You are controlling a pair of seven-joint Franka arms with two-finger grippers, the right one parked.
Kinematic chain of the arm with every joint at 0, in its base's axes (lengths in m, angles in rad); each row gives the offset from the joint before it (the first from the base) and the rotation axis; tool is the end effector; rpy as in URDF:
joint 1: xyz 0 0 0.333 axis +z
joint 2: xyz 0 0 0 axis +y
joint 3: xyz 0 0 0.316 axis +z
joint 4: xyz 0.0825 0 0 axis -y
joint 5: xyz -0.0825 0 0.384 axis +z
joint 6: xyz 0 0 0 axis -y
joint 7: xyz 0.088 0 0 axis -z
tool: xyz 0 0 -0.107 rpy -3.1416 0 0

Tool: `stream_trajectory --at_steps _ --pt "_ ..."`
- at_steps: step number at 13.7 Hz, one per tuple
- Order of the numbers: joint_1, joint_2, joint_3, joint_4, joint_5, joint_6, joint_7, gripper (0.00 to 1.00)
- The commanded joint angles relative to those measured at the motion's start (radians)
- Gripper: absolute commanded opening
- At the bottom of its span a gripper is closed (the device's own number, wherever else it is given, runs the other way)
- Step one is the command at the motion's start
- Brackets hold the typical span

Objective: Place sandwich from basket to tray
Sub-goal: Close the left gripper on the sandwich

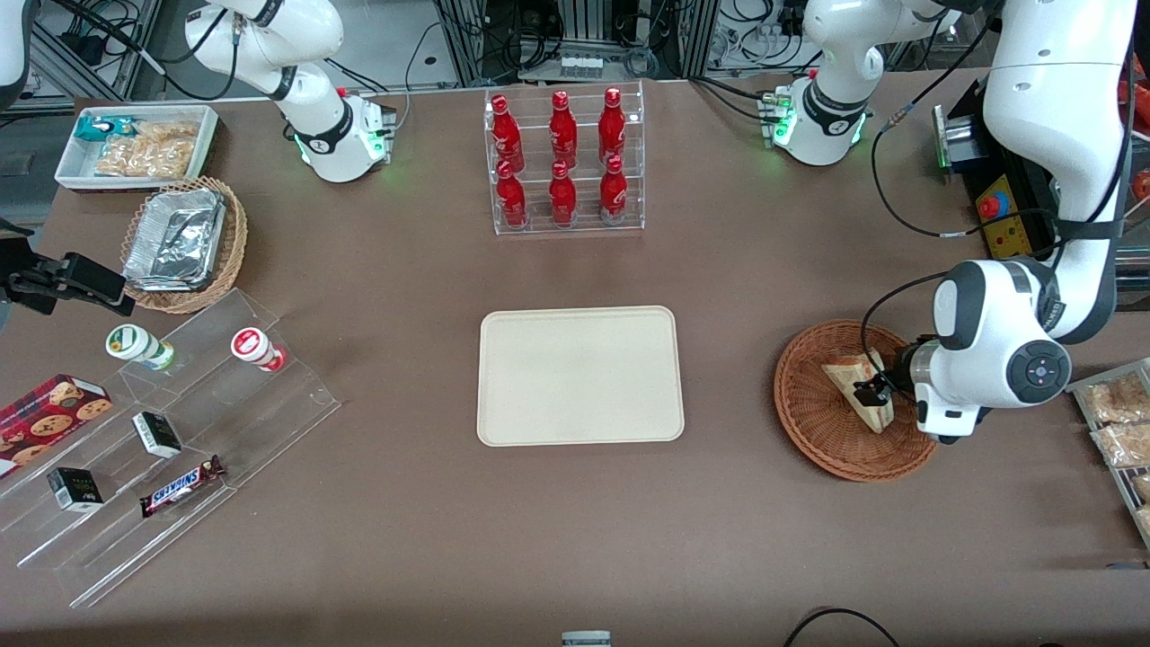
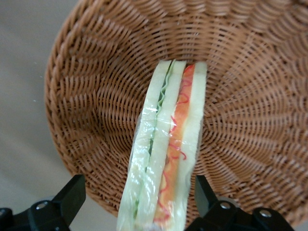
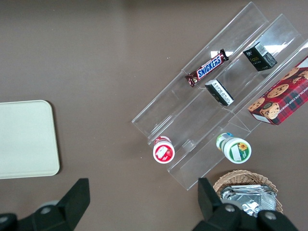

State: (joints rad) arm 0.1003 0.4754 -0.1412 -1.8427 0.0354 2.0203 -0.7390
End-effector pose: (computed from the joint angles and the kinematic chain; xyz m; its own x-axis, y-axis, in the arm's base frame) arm 0.6085 -0.0188 0.2501 0.7397 0.6291 -0.2388 0.6073 -0.7770 -0.1657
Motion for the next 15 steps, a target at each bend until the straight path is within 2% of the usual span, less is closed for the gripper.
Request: stream_trajectory --at_steps 1,3,4,5,6,7,8,12,15 --pt "-0.005 -0.012 0.002 -0.076 -0.006 0.078 -0.022 1.0" --pt "-0.007 -0.009 -0.001 -0.079 -0.015 0.086 -0.052 0.99" --pt "-0.019 -0.009 -0.004 -0.079 -0.015 0.084 -0.075 0.88" --pt "-0.034 -0.009 -0.003 -0.078 -0.015 0.083 -0.114 0.73" --pt "-0.043 -0.011 -0.004 -0.075 -0.015 0.08 -0.14 0.48" --pt "-0.05 -0.012 -0.005 -0.072 -0.014 0.072 -0.142 0.28" --pt "-0.057 -0.017 -0.005 -0.072 -0.014 0.072 -0.138 0.16" --pt "-0.088 -0.059 -0.008 -0.046 0.0 0.023 -0.102 0.14" --pt "-0.088 -0.135 -0.052 -0.026 -0.002 -0.044 -0.042 0.14"
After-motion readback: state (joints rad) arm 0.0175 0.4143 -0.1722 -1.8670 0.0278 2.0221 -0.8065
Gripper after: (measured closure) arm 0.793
